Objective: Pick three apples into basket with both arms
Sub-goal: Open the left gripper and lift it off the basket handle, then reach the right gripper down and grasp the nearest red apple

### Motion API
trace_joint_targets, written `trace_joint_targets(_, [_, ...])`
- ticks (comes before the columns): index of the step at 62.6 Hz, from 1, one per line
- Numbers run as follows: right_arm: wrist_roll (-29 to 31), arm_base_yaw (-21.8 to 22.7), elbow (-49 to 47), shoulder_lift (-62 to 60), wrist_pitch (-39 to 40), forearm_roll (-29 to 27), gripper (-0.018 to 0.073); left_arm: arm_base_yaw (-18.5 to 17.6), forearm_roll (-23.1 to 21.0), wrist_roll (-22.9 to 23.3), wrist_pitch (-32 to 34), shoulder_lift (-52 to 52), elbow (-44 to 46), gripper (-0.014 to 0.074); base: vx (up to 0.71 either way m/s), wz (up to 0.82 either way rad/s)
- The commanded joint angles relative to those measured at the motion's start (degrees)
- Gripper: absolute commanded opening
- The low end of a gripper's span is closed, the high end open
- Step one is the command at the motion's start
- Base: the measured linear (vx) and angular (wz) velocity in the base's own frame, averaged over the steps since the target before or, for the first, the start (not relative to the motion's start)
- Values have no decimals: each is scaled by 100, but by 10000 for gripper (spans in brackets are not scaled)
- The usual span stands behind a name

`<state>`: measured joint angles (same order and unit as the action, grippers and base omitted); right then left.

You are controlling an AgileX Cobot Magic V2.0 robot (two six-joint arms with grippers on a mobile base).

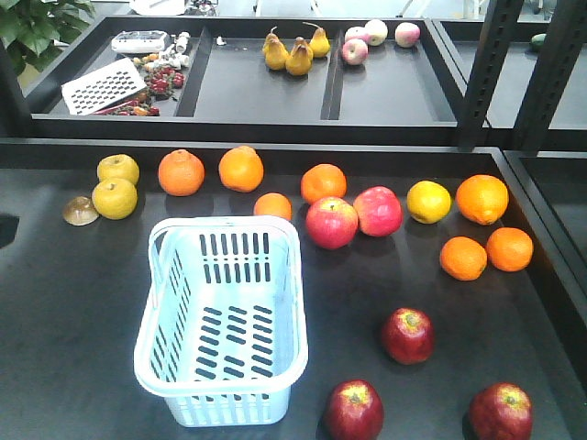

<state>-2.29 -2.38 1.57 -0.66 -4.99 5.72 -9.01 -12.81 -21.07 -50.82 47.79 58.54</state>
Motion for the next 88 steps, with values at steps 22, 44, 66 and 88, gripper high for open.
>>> trace_joint_targets(22, [-214,42,-1798,1155,-1248,-1137,-8,3,-92,98,364,-144,-108,565,0,0])
trace_joint_targets(44, [577,42,-3927,3540,-3997,-1143,-8,3,-92,98,353,-144,-108,565,0,0])
trace_joint_targets(66, [710,42,-3909,4297,-4159,-1165,132,3,-92,98,353,-144,-108,565,0,0])
trace_joint_targets(88, [1395,42,-3909,4736,-4183,-1228,666,3,-92,98,353,-144,-108,565,0,0])
